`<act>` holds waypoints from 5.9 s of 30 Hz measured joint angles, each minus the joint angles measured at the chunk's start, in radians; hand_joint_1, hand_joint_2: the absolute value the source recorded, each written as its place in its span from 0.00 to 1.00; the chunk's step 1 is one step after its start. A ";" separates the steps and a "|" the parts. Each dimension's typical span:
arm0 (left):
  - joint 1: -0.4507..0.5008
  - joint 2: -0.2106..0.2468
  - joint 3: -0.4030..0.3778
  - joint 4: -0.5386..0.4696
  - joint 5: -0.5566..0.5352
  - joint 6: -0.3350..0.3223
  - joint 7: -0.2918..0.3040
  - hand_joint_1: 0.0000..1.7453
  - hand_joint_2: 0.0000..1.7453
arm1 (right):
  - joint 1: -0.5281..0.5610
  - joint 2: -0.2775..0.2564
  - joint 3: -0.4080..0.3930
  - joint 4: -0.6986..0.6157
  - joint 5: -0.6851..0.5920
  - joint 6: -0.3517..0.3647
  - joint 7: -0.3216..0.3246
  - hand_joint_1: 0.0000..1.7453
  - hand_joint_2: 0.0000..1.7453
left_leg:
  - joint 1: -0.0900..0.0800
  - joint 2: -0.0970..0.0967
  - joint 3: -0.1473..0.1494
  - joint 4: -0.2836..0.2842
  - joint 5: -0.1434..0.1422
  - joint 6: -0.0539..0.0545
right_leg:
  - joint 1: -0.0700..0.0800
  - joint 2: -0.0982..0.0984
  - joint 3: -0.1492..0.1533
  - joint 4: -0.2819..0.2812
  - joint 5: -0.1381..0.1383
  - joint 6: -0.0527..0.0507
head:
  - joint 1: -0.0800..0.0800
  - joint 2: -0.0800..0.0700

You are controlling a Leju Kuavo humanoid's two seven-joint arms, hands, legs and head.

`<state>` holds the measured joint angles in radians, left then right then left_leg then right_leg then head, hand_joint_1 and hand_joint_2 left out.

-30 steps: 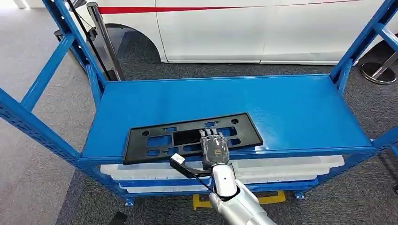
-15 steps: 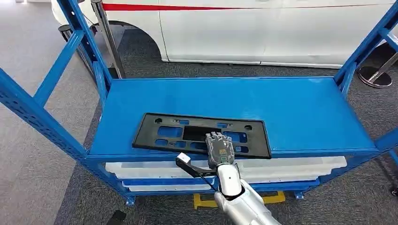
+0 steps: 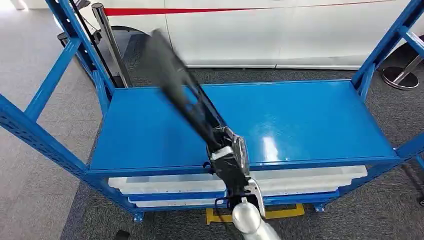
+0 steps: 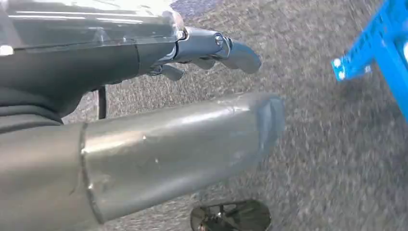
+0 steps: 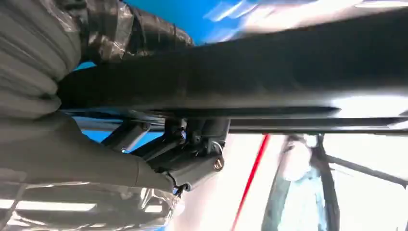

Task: Take the parts from the cabinet and place them on the table.

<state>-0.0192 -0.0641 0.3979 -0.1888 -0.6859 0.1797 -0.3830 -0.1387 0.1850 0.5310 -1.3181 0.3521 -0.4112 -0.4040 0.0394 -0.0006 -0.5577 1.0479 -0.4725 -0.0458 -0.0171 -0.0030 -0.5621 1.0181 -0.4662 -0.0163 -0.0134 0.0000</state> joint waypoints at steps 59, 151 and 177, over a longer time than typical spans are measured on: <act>0.037 -0.024 -0.316 -0.023 0.613 0.150 -0.016 0.00 1.00 | 0.608 -0.068 -0.197 -0.601 -0.349 0.023 -0.200 1.00 1.00 | -0.021 -0.002 -0.109 0.226 -0.074 0.023 | 0.020 0.018 -0.026 0.005 -0.003 -0.026 | 0.000 0.000; 0.012 0.005 -0.122 -0.016 0.429 0.082 -0.156 0.00 1.00 | 0.765 0.168 -0.653 -0.691 0.159 -0.100 -0.250 1.00 1.00 | -0.027 0.002 -0.033 0.163 -0.123 0.035 | 0.011 0.072 -0.021 0.015 -0.014 -0.020 | 0.007 0.000; 0.000 0.000 -0.088 -0.015 0.345 0.088 -0.128 0.00 1.00 | 0.796 0.168 -0.827 -0.861 0.978 -0.282 0.191 1.00 1.00 | -0.026 0.012 0.002 0.121 -0.178 0.025 | 0.006 0.004 -0.012 0.003 -0.021 -0.013 | 0.011 0.000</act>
<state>-0.0193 -0.0637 0.3097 -0.2037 -0.3410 0.2678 -0.5108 0.6572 0.3529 -0.2960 -2.1786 1.3306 -0.6935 -0.2132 0.0133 0.0112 -0.5557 1.1688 -0.6508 -0.0203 -0.0109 0.0013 -0.5745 1.0213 -0.4874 -0.0290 -0.0027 0.0000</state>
